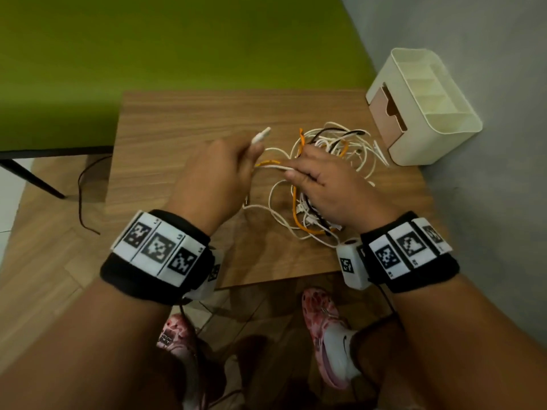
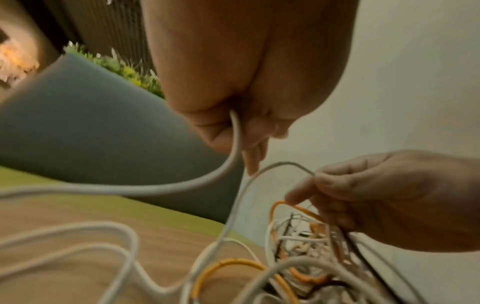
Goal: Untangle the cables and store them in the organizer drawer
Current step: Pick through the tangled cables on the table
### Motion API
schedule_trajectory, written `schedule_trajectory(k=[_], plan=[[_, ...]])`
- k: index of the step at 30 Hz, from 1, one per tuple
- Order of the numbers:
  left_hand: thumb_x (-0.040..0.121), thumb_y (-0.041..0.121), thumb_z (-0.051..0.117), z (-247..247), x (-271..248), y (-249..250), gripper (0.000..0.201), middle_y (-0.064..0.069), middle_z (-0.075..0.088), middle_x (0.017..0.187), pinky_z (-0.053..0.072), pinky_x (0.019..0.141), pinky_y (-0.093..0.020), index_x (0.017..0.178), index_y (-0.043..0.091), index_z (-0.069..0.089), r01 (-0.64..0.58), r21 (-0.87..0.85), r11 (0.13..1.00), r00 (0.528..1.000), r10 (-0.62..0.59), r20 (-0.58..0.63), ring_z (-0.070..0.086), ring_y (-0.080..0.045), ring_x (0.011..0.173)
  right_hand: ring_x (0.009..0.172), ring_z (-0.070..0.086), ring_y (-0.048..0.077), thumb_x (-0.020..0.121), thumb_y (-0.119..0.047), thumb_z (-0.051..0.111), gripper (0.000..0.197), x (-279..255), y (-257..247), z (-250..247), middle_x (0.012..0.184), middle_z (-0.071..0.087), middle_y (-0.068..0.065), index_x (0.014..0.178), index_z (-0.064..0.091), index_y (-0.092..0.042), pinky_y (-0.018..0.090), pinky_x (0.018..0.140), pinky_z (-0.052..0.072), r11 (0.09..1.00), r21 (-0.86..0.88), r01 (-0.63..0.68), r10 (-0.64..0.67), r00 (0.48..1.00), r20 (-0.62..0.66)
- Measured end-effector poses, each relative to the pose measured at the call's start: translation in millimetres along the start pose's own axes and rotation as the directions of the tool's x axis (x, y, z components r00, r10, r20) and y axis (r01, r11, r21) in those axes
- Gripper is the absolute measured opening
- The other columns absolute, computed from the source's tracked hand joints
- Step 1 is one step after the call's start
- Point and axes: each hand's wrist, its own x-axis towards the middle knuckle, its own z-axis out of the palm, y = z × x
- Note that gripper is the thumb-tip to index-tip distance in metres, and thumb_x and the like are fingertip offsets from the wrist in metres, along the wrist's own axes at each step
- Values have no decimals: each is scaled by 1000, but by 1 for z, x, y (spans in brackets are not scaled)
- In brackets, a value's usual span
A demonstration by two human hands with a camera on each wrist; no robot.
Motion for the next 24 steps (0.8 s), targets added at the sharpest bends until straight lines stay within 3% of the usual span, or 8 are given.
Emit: schedule_trajectory(k=[4,8,9,12,15,17,21,24], plan=[[101,33,48,13,-2,5,26,14,57,66,42,61,-31,76,35,55,5,-147,989,977,27,212,52,-1,60,86,56,17,98,-25,54,25,0,2,0,92,57,6,106,72,-10,30,74,43,999,34,29,-27,998,-54],[99,33,48,10,0,11,29,16,50,54,32,51,-19,71,31,52,-27,-278,960,978,84,193,47,4,51,85,56,15,99,-29,53,27,0,5,0,91,57,3,100,70,-9,38,77,45,999,18,31,-31,999,-39],[97,36,47,7,0,15,28,15,46,50,30,47,-20,72,27,53,27,-447,894,981,63,186,42,1,45,86,56,15,98,-33,52,30,0,6,0,91,57,1,98,70,-9,42,78,46,1000,8,22,-21,999,-33],[94,32,43,-10,1,17,26,12,30,48,21,39,-15,75,15,49,244,-872,424,966,-29,256,23,-3,38,89,55,14,97,-38,49,32,0,9,-3,94,56,-2,99,66,-11,46,82,46,999,-36,-27,27,1000,6],[97,29,39,-22,4,6,28,4,17,55,15,40,-13,75,15,46,322,-902,287,946,-66,316,18,-3,39,96,58,16,100,-33,49,30,0,9,-7,101,61,2,108,66,-10,41,87,47,997,49,-55,55,998,-9],[103,28,39,-24,7,-5,31,6,25,52,16,40,-15,76,15,50,358,-851,385,933,-162,320,20,-4,39,96,59,12,101,-26,50,26,-1,6,-11,104,65,2,111,68,-10,29,86,47,986,144,-83,92,994,-54],[104,28,43,-15,5,-20,32,7,55,61,33,48,-29,85,13,65,237,-223,945,971,-226,75,48,-4,46,93,58,10,100,-20,54,23,0,7,-13,99,66,2,108,72,-9,16,81,42,993,112,-46,58,992,-109],[101,33,45,-9,1,-12,28,2,53,66,26,56,-38,104,13,65,125,63,990,986,-117,-116,57,-30,68,90,58,15,98,-22,56,23,0,9,-5,94,64,3,106,73,-8,17,78,40,1000,-5,-5,5,996,-88]])
